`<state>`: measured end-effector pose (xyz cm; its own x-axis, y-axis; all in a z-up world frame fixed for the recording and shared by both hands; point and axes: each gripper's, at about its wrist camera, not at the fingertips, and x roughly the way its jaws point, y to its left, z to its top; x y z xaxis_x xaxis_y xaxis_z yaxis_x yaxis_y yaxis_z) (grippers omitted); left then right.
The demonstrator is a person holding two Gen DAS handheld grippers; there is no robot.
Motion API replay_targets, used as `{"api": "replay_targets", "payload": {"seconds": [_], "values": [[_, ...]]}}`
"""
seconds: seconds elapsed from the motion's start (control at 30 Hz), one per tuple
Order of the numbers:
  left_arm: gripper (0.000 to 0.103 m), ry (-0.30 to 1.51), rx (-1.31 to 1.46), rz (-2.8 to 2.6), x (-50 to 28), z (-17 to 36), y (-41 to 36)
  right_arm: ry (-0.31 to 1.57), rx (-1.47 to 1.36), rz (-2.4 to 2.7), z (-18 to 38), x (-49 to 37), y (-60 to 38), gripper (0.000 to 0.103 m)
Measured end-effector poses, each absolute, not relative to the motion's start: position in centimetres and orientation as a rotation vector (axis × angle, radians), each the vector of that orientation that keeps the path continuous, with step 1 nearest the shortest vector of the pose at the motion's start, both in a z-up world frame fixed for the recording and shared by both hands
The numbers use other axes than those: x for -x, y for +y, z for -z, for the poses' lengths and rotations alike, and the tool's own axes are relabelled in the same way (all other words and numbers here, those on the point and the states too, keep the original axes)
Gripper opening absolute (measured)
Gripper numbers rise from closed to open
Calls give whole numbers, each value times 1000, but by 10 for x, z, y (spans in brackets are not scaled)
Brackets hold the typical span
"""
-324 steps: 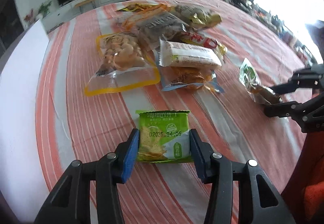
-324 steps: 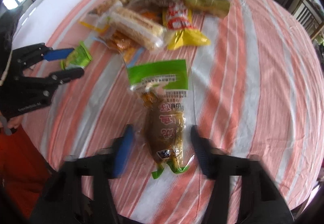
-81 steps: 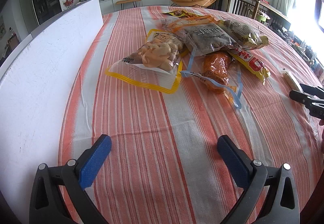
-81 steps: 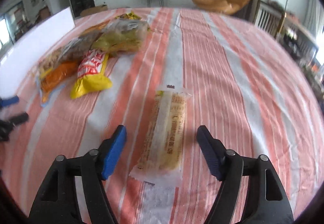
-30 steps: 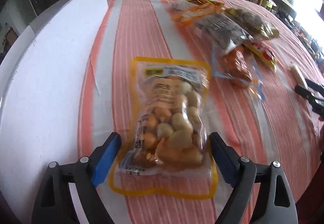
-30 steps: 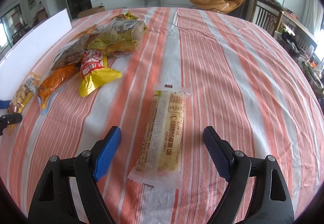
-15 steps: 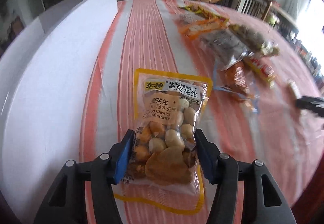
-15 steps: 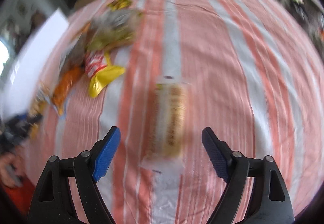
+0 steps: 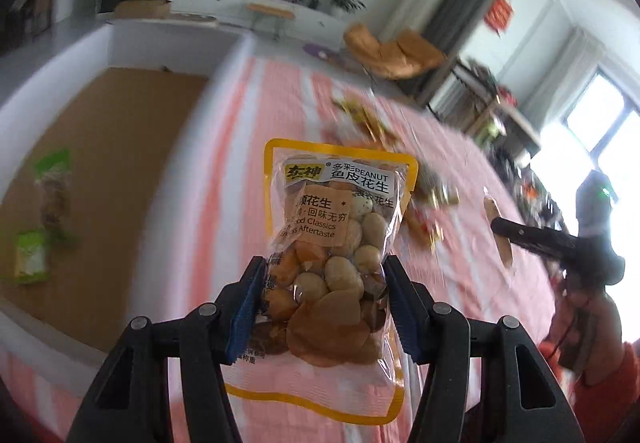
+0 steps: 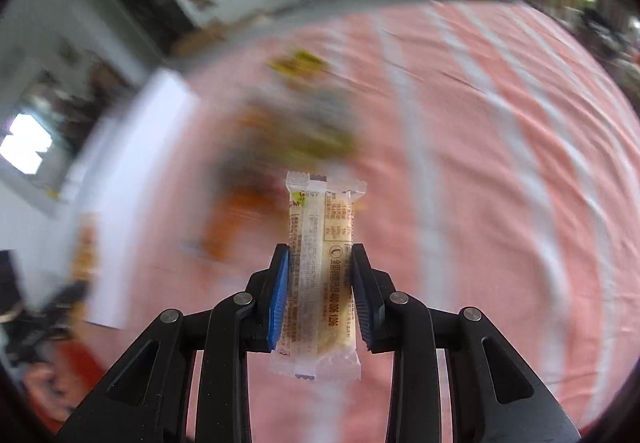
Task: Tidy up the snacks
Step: 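Carry the peanut bag toward the white box with the left tool while the right tool regrasps the wafer bar, then open the left tool over the box dropping the peanut bag while the right tool drops the wafer bar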
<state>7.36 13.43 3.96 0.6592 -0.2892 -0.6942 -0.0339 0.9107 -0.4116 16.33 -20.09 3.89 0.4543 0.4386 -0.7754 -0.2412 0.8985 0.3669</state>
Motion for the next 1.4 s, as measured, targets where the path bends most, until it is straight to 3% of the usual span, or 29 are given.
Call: {"api": "replay_targets", "payload": {"seconds": [0.23,0.3,0.37,0.4,0.43,0.47,0.53,0.77,0.9,1.1,1.4], "values": [[58,816,355,-152,-67,-76,248,893,-213,-848,-122,-146,-17,31],[63,850,339,-244,-66,-70,274,872,-164,-931,-128,-136,43,31],[74,876,327,-326,-64,-61,292,865,-136,-1001,-124,-130,93,36],[83,896,322,-366,-62,-54,301,874,-127,-1016,-118,-128,110,44],[85,907,321,-389,-62,-48,305,890,-126,-1033,-112,-127,124,64],[86,910,323,-409,-57,-43,309,910,-131,-1046,-105,-127,135,68],[86,902,333,-416,-48,-36,308,937,-151,-1033,-92,-125,138,67],[87,771,336,-196,-36,-55,220,819,-13,-811,-41,-123,12,67],[103,746,241,66,-40,-60,119,772,10,-462,10,-111,-133,67],[102,973,77,281,-98,28,0,821,26,-110,34,-108,-274,68],[103,995,62,154,-136,81,5,898,17,-76,45,-136,-288,69]]}}
